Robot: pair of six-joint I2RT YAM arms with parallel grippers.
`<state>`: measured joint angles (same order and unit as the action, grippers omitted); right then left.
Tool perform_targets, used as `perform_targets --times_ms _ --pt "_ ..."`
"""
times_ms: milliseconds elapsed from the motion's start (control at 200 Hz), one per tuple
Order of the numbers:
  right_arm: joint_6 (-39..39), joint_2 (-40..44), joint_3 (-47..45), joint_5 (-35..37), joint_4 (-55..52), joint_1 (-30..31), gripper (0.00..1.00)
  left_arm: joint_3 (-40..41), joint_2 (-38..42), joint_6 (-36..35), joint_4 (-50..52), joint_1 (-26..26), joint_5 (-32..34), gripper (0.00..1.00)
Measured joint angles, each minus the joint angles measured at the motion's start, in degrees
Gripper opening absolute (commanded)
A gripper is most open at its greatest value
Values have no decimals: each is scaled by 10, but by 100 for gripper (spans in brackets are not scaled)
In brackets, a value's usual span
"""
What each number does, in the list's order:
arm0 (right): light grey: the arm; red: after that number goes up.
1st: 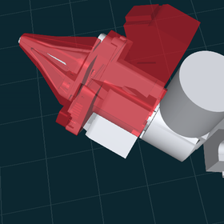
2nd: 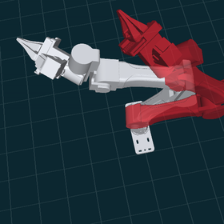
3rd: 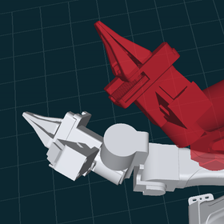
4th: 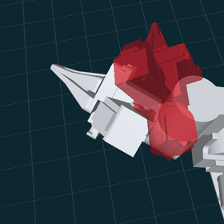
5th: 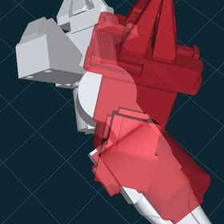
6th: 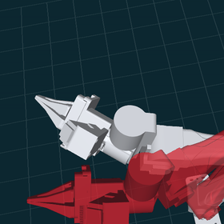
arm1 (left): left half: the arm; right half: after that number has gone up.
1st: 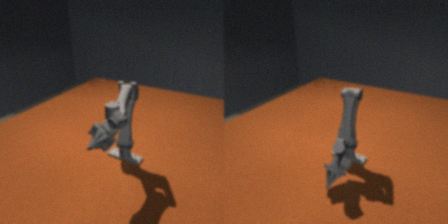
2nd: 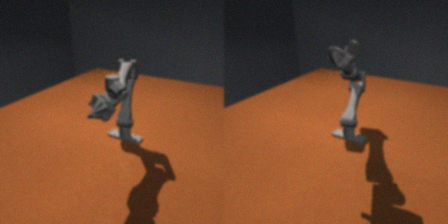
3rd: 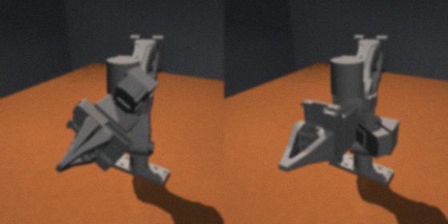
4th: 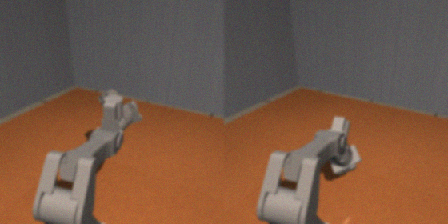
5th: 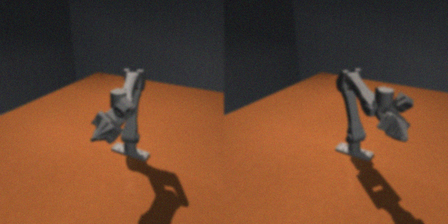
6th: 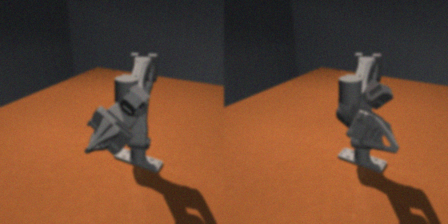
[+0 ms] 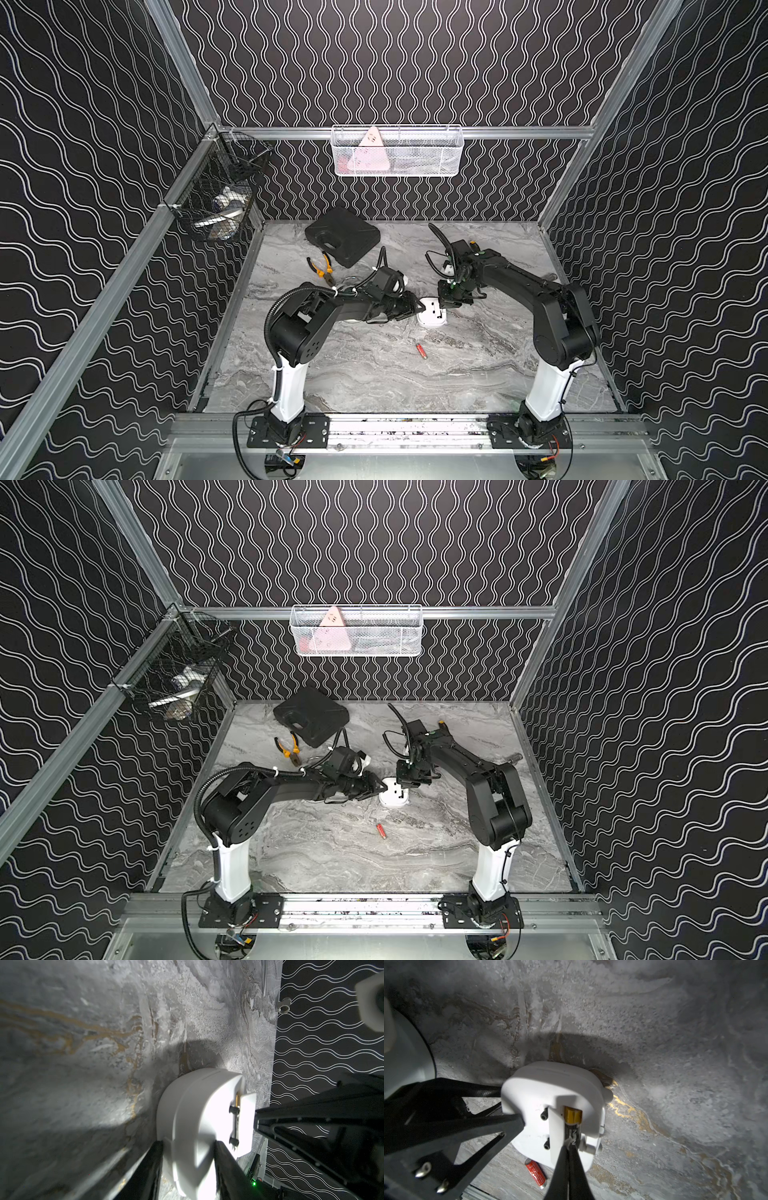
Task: Insert the battery into the alarm
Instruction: Install the cover on the alarm.
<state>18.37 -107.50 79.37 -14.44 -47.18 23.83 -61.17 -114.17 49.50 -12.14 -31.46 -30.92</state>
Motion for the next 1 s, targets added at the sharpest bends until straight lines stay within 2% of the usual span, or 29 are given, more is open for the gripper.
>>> perform_targets --times_ms 530,1001 --pt "7 -2 0 21 -17 0 0 0 0 0 1 0 0 44" --pt "22 -3 -6 12 -15 -1 0 0 0 0 1 0 0 44"
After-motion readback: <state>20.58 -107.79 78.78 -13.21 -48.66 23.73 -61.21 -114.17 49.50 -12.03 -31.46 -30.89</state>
